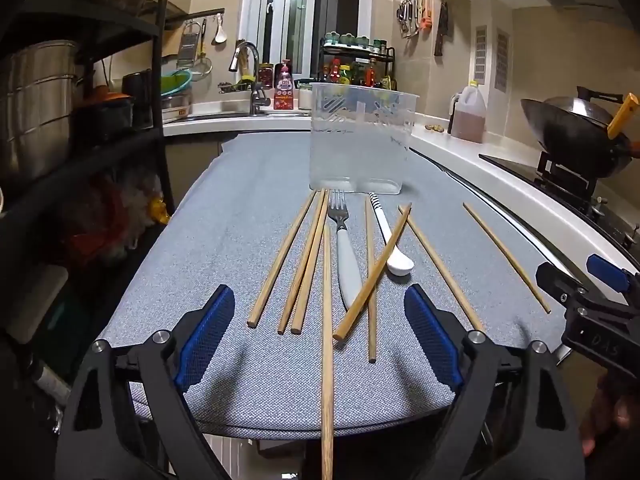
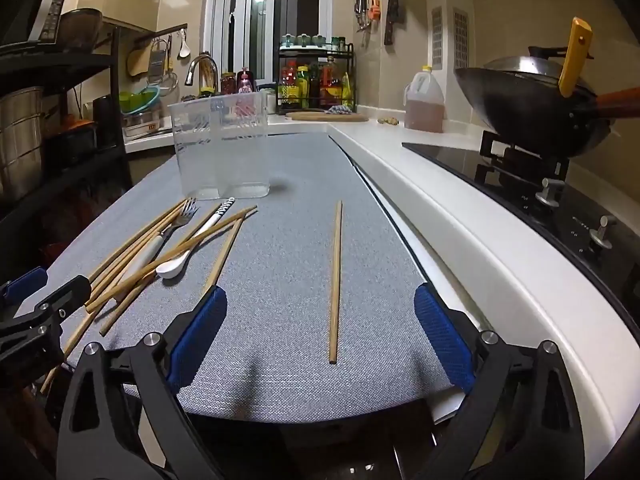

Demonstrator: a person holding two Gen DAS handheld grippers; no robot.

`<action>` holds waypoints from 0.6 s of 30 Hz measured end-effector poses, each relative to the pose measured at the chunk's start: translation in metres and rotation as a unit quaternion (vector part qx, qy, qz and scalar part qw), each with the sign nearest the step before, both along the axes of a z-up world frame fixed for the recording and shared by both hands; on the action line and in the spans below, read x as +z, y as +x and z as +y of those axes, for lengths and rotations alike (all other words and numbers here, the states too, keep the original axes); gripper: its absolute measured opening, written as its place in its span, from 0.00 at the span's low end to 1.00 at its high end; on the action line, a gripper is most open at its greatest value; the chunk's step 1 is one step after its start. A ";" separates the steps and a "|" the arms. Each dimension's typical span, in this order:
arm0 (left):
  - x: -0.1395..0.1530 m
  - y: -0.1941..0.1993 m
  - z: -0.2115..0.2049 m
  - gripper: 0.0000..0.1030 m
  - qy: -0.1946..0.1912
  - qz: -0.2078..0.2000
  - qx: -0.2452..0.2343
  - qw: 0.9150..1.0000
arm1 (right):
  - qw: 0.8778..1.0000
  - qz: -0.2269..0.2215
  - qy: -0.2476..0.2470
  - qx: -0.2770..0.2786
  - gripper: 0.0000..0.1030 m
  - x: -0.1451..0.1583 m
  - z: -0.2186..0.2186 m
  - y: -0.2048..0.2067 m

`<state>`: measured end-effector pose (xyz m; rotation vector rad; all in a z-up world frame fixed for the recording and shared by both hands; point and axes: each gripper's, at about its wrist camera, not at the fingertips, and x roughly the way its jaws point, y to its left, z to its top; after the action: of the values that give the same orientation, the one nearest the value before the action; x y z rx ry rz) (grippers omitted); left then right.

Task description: Organize utensils

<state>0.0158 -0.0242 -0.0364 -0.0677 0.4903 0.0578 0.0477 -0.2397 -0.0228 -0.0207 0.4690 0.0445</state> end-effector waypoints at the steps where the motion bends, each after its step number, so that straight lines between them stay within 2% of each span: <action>1: 0.000 -0.002 0.000 0.81 0.001 -0.003 -0.003 1.000 | 1.000 0.004 -0.001 0.002 0.90 0.000 0.000 0.002; 7: 0.003 -0.004 0.005 0.81 -0.010 -0.009 -0.013 1.000 | 1.000 -0.002 -0.015 0.007 0.90 0.003 0.005 -0.001; 12: 0.005 -0.004 0.002 0.81 -0.001 -0.013 -0.018 1.000 | 1.000 0.001 -0.015 0.006 0.90 0.004 0.005 -0.001; 18: 0.006 -0.003 0.004 0.81 -0.008 -0.012 -0.020 1.000 | 1.000 -0.002 -0.017 -0.001 0.90 0.004 0.004 0.000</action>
<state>0.0124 -0.0202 -0.0308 -0.0744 0.4690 0.0137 0.0473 -0.2356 -0.0191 -0.0542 0.4663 0.0352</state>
